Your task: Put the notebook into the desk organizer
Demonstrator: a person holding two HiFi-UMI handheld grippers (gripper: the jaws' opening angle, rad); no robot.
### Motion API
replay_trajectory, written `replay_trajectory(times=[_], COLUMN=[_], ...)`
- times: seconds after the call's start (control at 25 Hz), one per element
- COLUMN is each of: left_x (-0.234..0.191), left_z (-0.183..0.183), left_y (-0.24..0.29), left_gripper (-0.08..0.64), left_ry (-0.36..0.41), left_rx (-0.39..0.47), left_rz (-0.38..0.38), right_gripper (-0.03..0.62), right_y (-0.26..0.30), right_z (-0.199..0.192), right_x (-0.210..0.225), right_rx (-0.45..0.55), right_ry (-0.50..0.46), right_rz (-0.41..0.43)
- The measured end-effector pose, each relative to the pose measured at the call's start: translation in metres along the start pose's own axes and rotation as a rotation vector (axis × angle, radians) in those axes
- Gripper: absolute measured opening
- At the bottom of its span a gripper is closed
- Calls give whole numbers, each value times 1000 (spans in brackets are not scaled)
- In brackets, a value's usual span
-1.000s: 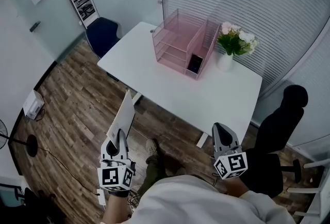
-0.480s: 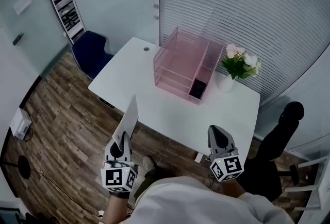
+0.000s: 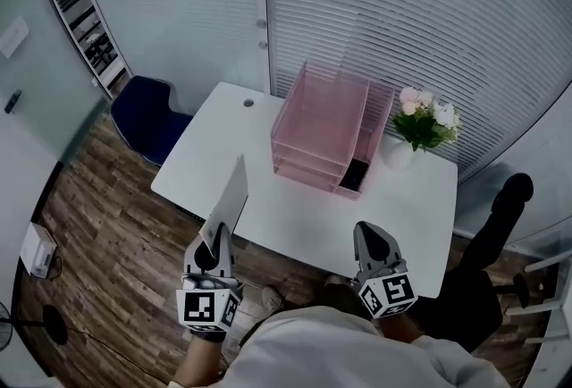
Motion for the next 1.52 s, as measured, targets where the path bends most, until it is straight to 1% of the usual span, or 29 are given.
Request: replay_trajectory(times=[0.12,0.24,0.32,0.44,0.56,0.72,0.92,1.04,1.2,1.28,1.36,1.52], left_x=[0,9,18,28,39,55,80,95,112,117,122,131], left_z=[-2,-3,-1,7,15,23,12,-11,-50,-70,-87,-110], left_y=[25,50,68,103,142,197,265,304,340,352,362,377], left_gripper=[15,15,17,17,17,15,15,17,17,17,17,17], left_ry=[15,33,51,108,187,335,521,674,886,975,1035,1110], left_rx=[9,16,27,48,65,66,76,66,14,-16,-40,-71], left_rz=[-5,-3,-9,-33,-80,-164,-278,-366,-482,-534,-577,-649], right_gripper=[12,12,12,12,12,12,12,12,12,12,12,12], right_y=[20,37,42,46,42,30,12,4,-11,-19,-28,-40], right_z=[-5,2,6,8,6,3,-6,-7,-9,-11,-14,-17], right_x=[16,36,55,81,105,132,161,174,187,194,202,212], right_rx=[-1,19,24,26,23,4,-1,-3,-8,-13,-21,-34], right_ry=[7,-3,-6,-6,-3,3,22,17,21,20,21,24], right_rz=[6,27,19,-1,-38,-96,-171,-216,-268,-296,-327,-368])
Point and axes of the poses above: the fingertips, and each gripper's own axes: y forward along the fingers, x to its right, z out of its top, the point moved 6 cm from there along -y, backward along the fingers, and after that the axes turned 13 degrees about x, right-handed, at the moved point
